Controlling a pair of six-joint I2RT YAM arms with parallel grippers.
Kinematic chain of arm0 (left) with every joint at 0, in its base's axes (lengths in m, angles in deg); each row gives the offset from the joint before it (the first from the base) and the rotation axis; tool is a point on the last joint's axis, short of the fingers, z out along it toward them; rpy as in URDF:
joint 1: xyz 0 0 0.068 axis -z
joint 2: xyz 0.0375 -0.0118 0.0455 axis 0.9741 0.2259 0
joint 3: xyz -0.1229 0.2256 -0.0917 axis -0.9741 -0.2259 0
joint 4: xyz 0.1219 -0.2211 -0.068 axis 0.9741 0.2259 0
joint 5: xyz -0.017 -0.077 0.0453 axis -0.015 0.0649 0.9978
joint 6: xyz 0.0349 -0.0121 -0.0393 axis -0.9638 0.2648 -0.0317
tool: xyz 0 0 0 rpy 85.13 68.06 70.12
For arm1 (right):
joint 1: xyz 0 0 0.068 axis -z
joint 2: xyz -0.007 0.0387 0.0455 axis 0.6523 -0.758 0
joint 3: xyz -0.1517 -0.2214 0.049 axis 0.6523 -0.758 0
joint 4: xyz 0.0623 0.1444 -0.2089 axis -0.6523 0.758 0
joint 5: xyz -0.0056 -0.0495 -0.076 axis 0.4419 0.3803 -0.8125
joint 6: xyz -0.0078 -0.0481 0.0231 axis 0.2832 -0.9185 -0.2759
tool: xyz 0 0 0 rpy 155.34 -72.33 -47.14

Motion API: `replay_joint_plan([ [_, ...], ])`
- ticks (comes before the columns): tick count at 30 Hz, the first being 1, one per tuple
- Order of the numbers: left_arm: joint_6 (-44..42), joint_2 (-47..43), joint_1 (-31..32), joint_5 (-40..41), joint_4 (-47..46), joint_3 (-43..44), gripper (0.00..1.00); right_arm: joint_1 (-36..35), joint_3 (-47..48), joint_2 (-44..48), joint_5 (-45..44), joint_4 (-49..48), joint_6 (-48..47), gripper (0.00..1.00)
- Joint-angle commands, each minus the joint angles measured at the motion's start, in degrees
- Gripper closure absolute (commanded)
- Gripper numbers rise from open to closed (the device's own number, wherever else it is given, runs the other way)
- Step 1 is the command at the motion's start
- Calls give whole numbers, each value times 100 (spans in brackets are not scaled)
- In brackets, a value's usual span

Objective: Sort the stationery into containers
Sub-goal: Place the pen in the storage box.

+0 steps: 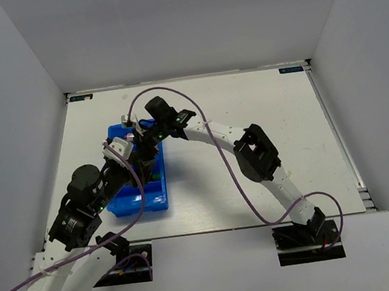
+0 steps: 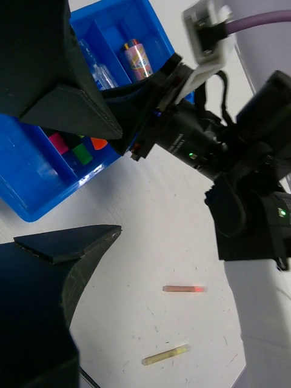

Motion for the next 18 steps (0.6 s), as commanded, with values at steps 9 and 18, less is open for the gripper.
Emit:
replay_joint_plan([
  [9, 91, -112, -12, -62, 130, -14, 31, -250, 414, -262, -767, 1441, -2413, 100],
  [18, 144, -130, -13, -115, 350, 91, 50, -400, 282, 63, -1004, 1389, -2318, 46],
])
